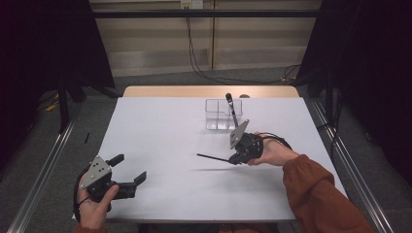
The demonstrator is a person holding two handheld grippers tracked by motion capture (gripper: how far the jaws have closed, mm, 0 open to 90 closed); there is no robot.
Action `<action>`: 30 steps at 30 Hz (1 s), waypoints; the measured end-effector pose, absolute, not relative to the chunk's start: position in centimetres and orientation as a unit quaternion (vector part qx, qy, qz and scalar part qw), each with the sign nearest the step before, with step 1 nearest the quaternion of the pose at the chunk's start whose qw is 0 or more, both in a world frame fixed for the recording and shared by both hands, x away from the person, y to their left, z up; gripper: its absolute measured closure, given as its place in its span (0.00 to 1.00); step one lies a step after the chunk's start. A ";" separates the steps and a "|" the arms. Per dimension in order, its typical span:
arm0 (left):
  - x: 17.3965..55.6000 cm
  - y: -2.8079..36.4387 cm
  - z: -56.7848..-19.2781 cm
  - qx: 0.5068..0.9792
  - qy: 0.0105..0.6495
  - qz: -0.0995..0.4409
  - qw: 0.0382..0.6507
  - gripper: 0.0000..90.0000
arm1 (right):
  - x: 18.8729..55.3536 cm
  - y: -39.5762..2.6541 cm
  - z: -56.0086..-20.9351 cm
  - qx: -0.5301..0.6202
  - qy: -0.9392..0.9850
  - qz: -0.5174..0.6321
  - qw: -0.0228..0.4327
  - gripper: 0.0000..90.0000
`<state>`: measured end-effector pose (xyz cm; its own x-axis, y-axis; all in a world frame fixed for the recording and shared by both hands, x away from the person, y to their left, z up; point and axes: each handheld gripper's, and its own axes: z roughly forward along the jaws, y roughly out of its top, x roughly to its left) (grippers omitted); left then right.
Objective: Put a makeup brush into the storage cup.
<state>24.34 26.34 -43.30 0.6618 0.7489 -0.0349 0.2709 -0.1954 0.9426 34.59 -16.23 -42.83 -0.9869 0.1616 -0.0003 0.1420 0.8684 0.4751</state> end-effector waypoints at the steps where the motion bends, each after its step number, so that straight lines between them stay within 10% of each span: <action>1: 24.4 26.3 -43.3 0.740 0.345 0.224 0.532 0.02 | 34.4 -16.3 -42.8 0.082 0.964 0.253 0.027 0.96; 30: 24.9 25.9 -41.8 0.742 0.291 0.201 0.569 0.02 | 32.3 -20.5 -42.4 0.209 0.837 0.503 0.050 0.96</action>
